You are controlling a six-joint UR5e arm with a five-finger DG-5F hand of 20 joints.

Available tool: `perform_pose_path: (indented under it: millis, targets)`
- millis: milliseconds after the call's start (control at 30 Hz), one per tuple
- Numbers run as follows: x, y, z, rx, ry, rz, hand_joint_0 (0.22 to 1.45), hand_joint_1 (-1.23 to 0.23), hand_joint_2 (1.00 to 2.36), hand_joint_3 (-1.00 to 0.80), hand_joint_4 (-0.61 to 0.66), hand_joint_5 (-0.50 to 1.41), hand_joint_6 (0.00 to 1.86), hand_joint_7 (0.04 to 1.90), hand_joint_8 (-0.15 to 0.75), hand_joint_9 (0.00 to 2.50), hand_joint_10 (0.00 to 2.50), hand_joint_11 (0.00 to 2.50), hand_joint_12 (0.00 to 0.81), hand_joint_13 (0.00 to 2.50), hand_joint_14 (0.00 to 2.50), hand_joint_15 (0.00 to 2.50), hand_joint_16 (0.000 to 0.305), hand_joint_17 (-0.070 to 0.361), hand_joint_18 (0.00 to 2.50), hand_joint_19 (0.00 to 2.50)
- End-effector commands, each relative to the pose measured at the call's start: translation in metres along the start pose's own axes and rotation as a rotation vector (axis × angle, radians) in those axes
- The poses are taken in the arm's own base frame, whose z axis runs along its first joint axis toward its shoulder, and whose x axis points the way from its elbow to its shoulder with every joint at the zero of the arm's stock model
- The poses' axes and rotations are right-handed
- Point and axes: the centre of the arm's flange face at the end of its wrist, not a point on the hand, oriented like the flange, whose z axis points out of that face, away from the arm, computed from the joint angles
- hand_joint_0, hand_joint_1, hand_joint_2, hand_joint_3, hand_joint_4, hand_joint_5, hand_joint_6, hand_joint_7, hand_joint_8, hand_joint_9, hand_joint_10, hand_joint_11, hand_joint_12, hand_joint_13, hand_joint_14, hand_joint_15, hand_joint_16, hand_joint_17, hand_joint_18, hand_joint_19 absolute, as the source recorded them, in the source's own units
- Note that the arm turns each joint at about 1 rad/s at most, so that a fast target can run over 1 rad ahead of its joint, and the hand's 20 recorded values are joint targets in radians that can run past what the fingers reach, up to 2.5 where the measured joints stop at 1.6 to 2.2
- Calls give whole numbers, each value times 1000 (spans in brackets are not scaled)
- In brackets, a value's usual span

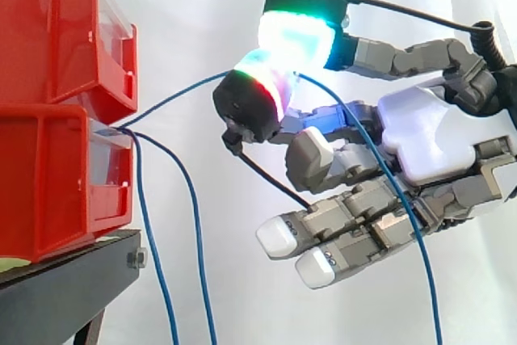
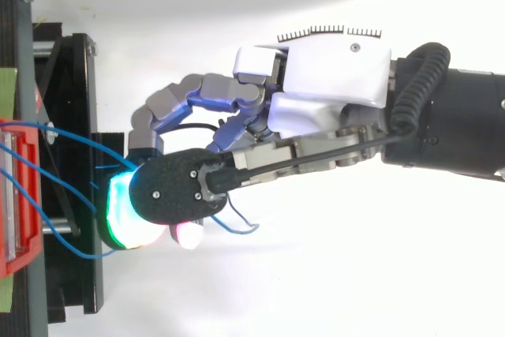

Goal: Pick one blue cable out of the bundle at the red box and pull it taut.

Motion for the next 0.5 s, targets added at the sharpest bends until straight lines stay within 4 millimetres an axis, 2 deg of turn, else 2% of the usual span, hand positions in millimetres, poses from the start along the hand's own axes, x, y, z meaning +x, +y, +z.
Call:
perform_pose_path:
  millis: [0,467]
  targets:
    - [-2,0,0,-1,-5,-14,471,-485,1000,-500,-115,-180,892,897,320,906,9,1016,411,606,11,382,56,127,488,262]
    - [-10,3,0,-14,-54,-141,414,-422,1000,-500,-61,-191,896,847,354,899,7,1008,444,616,11,381,64,143,509,245]
